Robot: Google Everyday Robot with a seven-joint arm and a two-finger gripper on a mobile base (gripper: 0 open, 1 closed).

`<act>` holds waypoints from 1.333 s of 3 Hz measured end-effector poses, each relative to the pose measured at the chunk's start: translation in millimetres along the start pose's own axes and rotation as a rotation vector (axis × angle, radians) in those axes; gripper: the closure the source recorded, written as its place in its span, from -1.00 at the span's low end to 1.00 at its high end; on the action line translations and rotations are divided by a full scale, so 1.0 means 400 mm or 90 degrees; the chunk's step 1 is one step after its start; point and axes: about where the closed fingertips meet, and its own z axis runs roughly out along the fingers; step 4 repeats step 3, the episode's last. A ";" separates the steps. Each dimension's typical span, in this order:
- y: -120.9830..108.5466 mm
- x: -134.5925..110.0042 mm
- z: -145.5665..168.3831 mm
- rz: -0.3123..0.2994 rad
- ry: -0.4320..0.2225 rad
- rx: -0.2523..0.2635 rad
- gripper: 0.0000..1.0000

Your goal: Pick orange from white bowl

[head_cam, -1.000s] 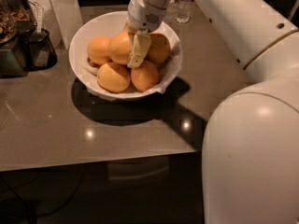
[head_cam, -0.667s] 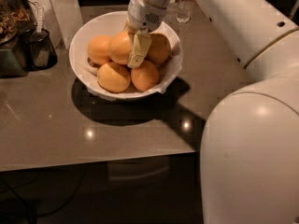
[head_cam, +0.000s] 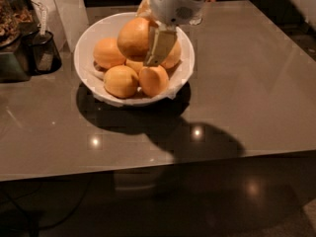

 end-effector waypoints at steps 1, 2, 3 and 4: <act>0.169 -0.136 -0.157 -0.080 -0.055 0.145 1.00; 0.252 -0.044 -0.206 -0.048 -0.040 0.232 1.00; 0.282 -0.014 -0.235 -0.037 -0.043 0.258 1.00; 0.282 -0.014 -0.235 -0.037 -0.043 0.258 1.00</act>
Offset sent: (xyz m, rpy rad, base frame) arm -0.1458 -0.1386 0.0142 0.3803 -0.3741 -0.2565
